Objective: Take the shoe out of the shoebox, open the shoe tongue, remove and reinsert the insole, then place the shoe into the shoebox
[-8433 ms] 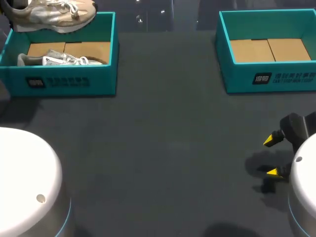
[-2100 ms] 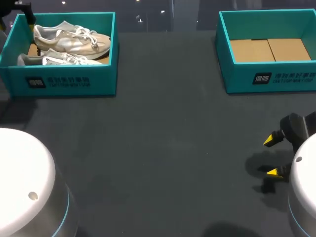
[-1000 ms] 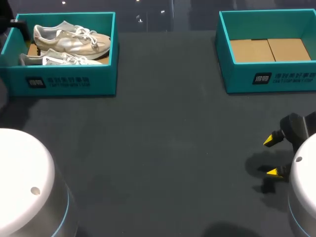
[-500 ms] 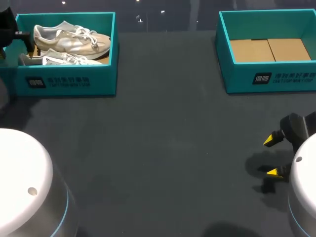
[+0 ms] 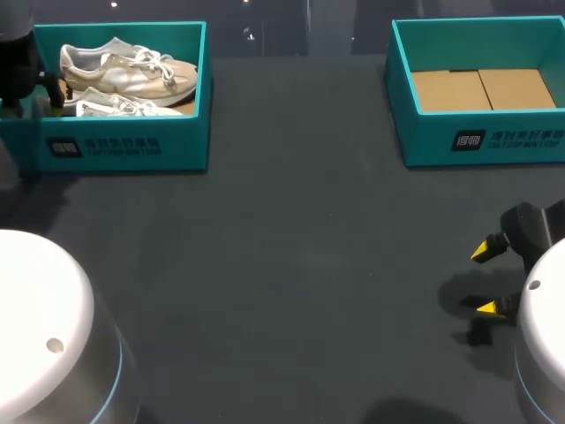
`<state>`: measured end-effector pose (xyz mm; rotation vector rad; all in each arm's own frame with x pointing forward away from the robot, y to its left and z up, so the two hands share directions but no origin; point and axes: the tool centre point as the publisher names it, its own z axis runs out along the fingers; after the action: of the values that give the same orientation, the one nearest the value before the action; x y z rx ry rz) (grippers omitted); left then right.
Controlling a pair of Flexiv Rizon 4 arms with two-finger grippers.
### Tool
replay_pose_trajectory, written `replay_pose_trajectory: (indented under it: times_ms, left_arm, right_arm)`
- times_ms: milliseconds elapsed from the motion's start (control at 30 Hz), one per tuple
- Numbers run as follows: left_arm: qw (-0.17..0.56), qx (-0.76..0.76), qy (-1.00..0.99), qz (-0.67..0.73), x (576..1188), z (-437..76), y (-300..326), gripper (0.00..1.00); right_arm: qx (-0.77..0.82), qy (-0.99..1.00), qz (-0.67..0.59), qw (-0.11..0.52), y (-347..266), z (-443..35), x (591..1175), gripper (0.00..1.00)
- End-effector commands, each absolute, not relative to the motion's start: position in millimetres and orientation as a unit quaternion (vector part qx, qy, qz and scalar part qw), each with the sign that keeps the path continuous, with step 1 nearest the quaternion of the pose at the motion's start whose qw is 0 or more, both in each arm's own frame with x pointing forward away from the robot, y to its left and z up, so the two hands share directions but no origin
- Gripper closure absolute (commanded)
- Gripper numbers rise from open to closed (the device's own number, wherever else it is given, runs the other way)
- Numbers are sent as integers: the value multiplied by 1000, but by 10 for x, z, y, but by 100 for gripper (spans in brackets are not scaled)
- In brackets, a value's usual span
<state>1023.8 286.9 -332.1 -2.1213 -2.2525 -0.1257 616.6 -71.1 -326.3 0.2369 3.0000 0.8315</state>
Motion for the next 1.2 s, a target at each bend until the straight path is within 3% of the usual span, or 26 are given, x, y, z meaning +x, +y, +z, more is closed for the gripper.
replay_pose_trajectory:
  times_ms: [33, 633, 833, 900, 1100, 1133, 1167, 1200]
  left_arm:
    - [25, -684, -728, -42, 10268, -3382, 2872, 29]
    - [40, -683, -728, -43, 10299, -3585, 2890, 25]
    - [45, -683, -728, -43, 10288, -3657, 2882, 31]
    - [47, -682, -728, -43, 10285, -3668, 2888, 37]
    - [51, -682, -728, -44, 10267, -3680, 2911, 71]
    - [52, -682, -728, -44, 10268, -3684, 2915, 82]
    - [52, -682, -728, -45, 10276, -3689, 2920, 100]
    - [53, -683, -728, -45, 10277, -3690, 2921, 100]
  right_arm:
    - [76, 961, 266, 11, -715, -3253, 6143, 0]
    - [76, 961, 266, 11, -715, -3253, 6143, 0]
    - [76, 961, 266, 11, -715, -3253, 6143, 0]
    - [76, 961, 266, 11, -715, -3253, 6143, 0]
    - [76, 961, 266, 11, -715, -3253, 6143, 0]
    - [76, 961, 266, 11, -715, -3253, 6143, 0]
    - [76, 961, 266, 11, -715, -3253, 6143, 0]
    - [76, 961, 266, 11, -715, -3253, 6143, 0]
